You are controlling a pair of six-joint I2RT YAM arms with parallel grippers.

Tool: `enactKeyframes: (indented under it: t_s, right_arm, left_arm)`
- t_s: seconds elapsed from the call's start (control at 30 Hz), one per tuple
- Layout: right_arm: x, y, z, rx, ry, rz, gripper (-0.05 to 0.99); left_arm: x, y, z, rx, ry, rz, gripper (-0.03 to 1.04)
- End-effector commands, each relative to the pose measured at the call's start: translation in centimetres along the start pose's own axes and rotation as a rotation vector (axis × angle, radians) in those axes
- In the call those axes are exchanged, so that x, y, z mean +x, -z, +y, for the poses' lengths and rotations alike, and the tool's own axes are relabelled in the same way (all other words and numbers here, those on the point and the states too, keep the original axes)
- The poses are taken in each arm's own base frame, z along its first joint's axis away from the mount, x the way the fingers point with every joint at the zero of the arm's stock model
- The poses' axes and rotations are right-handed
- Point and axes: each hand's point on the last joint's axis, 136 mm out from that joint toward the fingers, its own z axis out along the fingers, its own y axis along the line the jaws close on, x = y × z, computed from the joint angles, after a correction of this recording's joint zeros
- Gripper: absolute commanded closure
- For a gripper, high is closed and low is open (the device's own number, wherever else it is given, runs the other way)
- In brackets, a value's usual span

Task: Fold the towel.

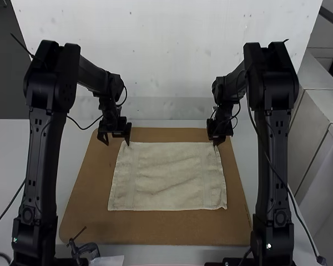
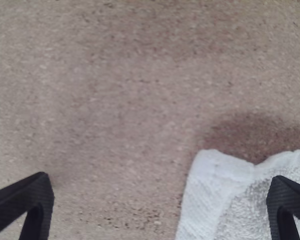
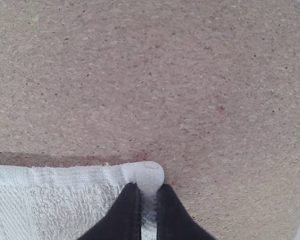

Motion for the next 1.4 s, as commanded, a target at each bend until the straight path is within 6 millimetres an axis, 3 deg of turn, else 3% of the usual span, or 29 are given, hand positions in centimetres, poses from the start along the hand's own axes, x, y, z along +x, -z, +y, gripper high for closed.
enactKeyframes:
  t_s: [0.0,0.07,0.23,0.33,0.4,0.57,0.73,0.87,1.1,1.27,1.37]
  right_arm:
    - [2.3,-3.3,-0.4,0.049,0.019,0.063,0.92]
    - [2.3,-3.2,-0.4,0.058,0.024,0.062,0.92]
    - [2.4,-1.9,0.5,0.051,0.042,0.026,0.92]
    - [2.8,-1.2,0.7,0.051,0.048,0.02,0.92]
    - [2.9,-1.0,0.9,0.048,0.054,0.015,0.92]
    - [2.4,-1.0,1.3,0.052,0.055,-0.003,0.92]
    - [-0.8,-0.3,0.7,0.095,0.025,-0.083,0.92]
    - [-3.6,1.1,0.1,0.114,-0.013,-0.148,0.92]
    - [-7.4,6.2,0.1,0.099,-0.051,-0.281,0.92]
    - [-8.6,9.9,-0.1,0.084,-0.076,-0.358,0.92]
    - [-8.9,11.0,-0.6,0.082,-0.087,-0.391,0.92]
  left_arm:
    - [0.1,0.0,-2.0,0.006,-0.035,0.016,0.11]
    - [0.7,-0.5,-2.5,0.002,-0.046,0.051,0.19]
    - [1.0,-1.8,-2.5,-0.014,-0.037,0.087,0.53]
    - [1.3,-2.5,-2.5,-0.018,-0.038,0.098,0.85]
    - [1.3,-2.7,-2.5,-0.019,-0.038,0.1,0.99]
    - [1.4,-2.7,-2.4,-0.017,-0.032,0.103,1.0]
    - [0.6,-1.6,-2.1,-0.019,-0.005,0.073,1.0]
    - [-1.0,0.6,-2.3,-0.006,0.02,0.008,1.0]
    - [-3.8,5.2,-2.4,-0.001,0.056,-0.114,1.0]
    - [-6.3,8.8,-2.1,-0.019,0.084,-0.223,1.0]
    - [-7.3,10.4,-2.1,-0.018,0.106,-0.27,1.0]
